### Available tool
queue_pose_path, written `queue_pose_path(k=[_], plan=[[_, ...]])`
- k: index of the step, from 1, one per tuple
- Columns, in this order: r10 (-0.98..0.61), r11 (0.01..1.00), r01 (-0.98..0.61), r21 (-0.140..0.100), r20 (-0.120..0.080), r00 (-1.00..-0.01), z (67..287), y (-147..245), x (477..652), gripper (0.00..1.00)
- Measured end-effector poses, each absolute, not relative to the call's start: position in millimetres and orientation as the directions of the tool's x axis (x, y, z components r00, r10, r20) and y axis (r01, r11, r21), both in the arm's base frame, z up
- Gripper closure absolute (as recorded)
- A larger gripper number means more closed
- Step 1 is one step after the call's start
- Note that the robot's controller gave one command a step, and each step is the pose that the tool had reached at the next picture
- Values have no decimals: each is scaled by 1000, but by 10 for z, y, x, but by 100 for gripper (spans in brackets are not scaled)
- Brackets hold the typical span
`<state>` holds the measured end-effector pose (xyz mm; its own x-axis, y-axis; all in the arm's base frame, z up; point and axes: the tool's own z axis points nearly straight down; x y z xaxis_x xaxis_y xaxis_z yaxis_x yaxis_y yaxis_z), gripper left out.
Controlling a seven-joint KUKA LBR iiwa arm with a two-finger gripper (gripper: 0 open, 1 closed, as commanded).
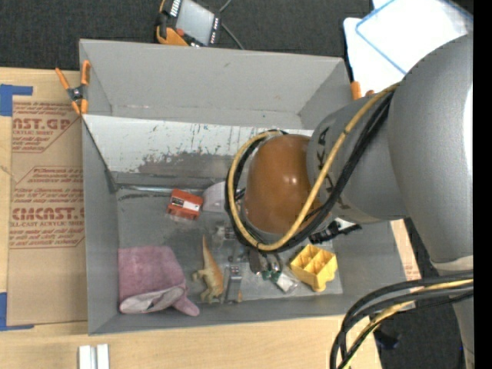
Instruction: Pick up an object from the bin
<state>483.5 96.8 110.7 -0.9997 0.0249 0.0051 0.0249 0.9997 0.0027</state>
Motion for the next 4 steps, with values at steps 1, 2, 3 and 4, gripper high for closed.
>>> queue_pose_path(k=[1,2,3,4], plan=[[-70,998,-70,1,-9,-997,796,1185,4912,0],[74,997,74,5,-5,-997,730,1216,4902,100],[75,997,75,5,-5,-997,729,1216,4902,100],[75,997,75,5,-5,-997,729,1217,4902,100]])
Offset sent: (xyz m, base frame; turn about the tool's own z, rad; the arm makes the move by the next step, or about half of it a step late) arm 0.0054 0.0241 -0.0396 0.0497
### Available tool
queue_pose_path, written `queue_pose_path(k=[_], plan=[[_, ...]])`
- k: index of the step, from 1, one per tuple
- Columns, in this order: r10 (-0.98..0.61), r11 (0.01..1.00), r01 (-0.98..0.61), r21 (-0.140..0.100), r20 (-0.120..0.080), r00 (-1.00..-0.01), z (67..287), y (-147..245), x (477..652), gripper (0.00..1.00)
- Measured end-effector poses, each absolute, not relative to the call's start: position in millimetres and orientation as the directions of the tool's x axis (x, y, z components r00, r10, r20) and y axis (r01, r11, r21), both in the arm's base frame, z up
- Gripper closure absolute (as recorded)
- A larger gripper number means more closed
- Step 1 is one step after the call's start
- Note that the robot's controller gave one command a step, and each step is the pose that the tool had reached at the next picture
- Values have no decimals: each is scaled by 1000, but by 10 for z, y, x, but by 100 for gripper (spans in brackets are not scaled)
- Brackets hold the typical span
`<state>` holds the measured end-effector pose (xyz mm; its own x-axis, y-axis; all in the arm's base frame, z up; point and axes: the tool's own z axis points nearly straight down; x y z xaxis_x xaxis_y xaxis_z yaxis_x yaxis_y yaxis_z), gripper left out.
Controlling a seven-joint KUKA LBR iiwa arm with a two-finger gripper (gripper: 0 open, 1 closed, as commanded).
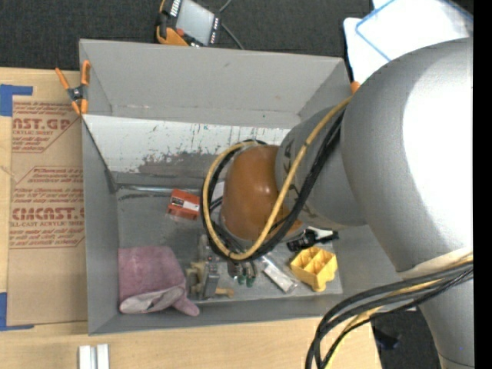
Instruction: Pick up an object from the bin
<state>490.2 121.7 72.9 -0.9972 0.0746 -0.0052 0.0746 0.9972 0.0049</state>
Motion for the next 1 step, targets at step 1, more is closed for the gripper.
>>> queue_pose_path(k=[1], plan=[[75,997,75,5,-5,-997,729,1217,4902,100]])
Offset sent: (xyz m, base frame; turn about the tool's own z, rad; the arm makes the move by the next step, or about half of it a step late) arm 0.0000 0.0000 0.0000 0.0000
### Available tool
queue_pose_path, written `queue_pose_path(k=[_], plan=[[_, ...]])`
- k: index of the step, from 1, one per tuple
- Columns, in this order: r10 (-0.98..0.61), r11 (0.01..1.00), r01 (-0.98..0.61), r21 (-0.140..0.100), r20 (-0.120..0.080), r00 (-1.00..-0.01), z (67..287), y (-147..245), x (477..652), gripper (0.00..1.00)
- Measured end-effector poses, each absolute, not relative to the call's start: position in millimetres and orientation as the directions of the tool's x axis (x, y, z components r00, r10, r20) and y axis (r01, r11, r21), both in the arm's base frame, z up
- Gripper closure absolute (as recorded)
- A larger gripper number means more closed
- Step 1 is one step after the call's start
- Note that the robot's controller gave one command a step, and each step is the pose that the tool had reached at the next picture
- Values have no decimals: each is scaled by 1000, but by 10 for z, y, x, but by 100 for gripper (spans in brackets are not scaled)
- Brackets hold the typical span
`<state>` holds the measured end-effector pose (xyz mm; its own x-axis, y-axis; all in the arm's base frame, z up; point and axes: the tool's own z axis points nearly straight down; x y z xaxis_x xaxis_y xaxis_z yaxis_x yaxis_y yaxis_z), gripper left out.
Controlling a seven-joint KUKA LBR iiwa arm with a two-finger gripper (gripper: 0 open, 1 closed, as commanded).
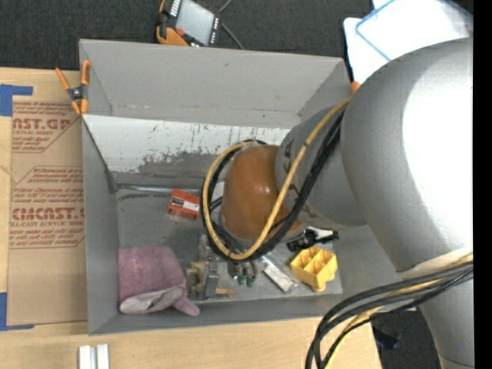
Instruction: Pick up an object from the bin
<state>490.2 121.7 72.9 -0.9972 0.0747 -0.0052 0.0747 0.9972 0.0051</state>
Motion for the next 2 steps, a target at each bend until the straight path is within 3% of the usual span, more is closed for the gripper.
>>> queue_pose_path(k=[2], plan=[[75,997,75,5,-5,-997,729,1217,4902,100]])
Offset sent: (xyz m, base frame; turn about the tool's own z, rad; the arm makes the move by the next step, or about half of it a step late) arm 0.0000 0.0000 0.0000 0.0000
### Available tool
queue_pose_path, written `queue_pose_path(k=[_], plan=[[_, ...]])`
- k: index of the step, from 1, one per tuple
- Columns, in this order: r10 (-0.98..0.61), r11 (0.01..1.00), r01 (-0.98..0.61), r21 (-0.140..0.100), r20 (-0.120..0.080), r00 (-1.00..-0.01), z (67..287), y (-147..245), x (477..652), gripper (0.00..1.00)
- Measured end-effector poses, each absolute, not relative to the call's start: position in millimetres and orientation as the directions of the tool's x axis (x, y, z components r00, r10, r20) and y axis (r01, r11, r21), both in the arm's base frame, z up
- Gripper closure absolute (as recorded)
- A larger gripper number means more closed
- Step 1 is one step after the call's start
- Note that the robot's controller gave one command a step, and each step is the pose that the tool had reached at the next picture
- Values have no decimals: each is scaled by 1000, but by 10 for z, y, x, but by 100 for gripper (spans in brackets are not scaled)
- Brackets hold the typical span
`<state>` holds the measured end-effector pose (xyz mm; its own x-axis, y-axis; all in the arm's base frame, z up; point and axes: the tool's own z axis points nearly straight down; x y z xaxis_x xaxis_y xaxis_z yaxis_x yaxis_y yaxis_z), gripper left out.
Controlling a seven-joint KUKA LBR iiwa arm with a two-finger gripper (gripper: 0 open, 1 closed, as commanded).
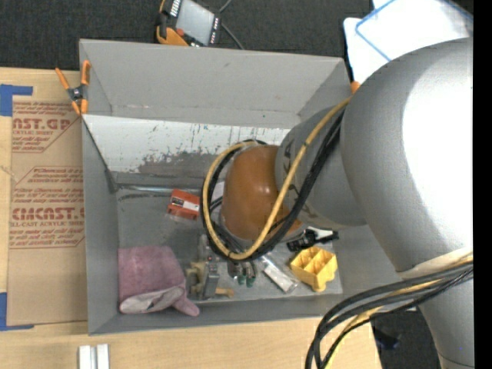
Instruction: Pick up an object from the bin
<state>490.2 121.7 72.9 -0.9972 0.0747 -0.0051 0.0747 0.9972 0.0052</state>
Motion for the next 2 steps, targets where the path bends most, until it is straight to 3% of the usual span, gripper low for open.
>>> queue_pose_path(k=[1,2], plan=[[75,997,75,5,-5,-997,729,1217,4902,100],[149,989,149,7,-8,-989,989,1330,5406,100]])
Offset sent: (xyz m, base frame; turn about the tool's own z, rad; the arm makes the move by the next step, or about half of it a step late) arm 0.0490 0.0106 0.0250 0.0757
